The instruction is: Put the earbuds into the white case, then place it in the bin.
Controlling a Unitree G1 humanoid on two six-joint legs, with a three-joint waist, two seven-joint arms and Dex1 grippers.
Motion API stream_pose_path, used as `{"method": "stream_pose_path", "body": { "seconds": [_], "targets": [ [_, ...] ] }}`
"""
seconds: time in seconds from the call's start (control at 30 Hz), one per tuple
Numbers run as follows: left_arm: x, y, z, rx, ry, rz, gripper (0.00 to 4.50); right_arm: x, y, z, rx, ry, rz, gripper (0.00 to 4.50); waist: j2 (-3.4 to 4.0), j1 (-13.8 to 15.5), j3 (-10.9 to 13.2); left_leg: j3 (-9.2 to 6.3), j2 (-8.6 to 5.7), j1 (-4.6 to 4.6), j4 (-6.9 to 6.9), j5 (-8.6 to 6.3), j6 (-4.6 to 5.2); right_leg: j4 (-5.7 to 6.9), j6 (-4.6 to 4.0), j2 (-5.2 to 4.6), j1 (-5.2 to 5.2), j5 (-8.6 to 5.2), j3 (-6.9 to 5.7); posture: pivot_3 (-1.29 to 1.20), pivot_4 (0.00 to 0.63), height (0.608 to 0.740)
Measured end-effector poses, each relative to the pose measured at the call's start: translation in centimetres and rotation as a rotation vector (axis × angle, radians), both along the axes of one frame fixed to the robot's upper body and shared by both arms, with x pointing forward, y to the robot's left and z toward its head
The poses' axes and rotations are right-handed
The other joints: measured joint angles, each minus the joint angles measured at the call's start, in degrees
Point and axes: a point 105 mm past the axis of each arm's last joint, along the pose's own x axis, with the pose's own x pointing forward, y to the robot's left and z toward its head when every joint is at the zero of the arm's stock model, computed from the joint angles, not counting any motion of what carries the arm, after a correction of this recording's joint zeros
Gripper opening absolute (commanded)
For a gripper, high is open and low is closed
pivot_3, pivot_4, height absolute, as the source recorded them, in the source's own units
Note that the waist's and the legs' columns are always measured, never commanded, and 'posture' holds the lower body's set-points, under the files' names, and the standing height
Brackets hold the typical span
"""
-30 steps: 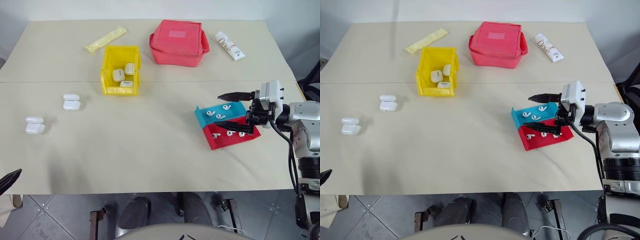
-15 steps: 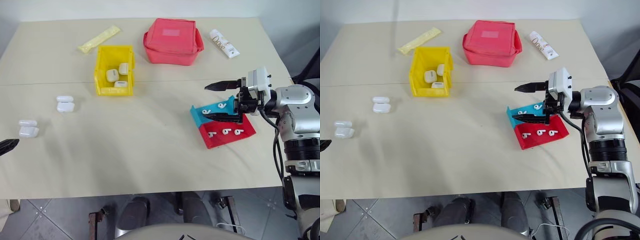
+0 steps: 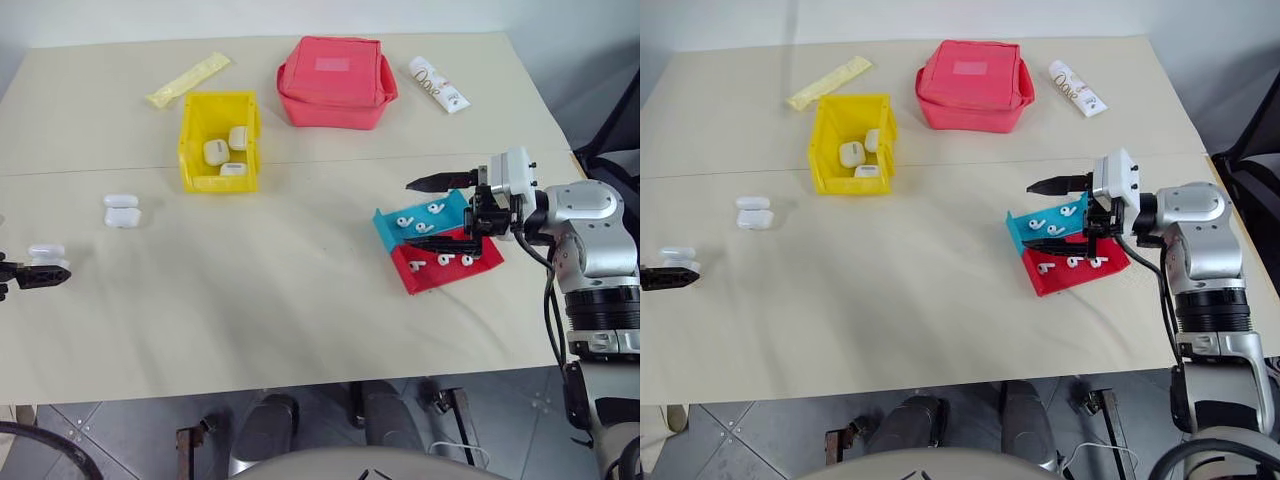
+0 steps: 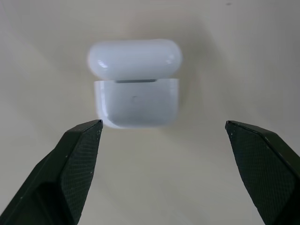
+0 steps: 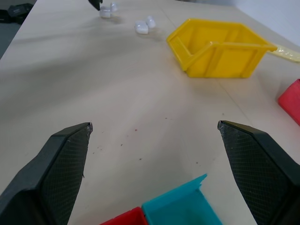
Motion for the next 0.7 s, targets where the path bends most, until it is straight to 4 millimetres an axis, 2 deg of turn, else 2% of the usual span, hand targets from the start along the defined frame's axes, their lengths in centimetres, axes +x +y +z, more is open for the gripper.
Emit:
{"method": "stream_pose_path", "body": {
  "seconds": [0.13, 0.3, 0.57, 0.7],
  "targets": [
    [1.1, 0.4, -0.6, -0.007, -0.006, 0.032, 4.46, -0.2, -0.2, -0.2, -0.007, 0.009, -0.009, 4.5, -0.17, 0.09, -0.1, 0.02, -0.01, 0.01, 0.05, 0.01, 0.01, 0.05, 0.01, 0.01, -0.01, 0.0, 0.0, 0.0, 0.15, 0.74],
    [1.4, 1.2, -2.2, -0.001, 0.018, 0.067, 4.46, -0.5, -0.6, -0.3, -0.028, 0.011, -0.02, 4.5, -0.27, 0.12, -0.16, 0.05, -0.04, 0.0, 0.09, 0.02, 0.03, 0.06, 0.01, 0.01, -0.01, 0.01, -0.01, 0.0, 0.15, 0.74],
    [2.2, 1.2, -2.5, 0.012, 0.017, 0.036, 4.46, -0.8, -1.1, 0.0, -0.052, 0.013, -0.042, 4.5, -0.18, 0.35, -0.18, 0.11, -0.06, 0.03, 0.14, 0.05, 0.06, 0.11, 0.04, -0.05, 0.0, 0.02, 0.02, 0.0, 0.15, 0.74],
    [2.6, 0.7, -2.7, 0.025, 0.044, -0.002, 3.56, -0.8, -1.4, 0.1, -0.053, 0.016, -0.057, 4.5, -0.04, 0.68, -0.29, 0.18, -0.07, 0.05, 0.17, 0.05, 0.08, 0.14, 0.06, -0.06, 0.01, 0.03, 0.07, 0.0, 0.15, 0.74]
  ]
}}
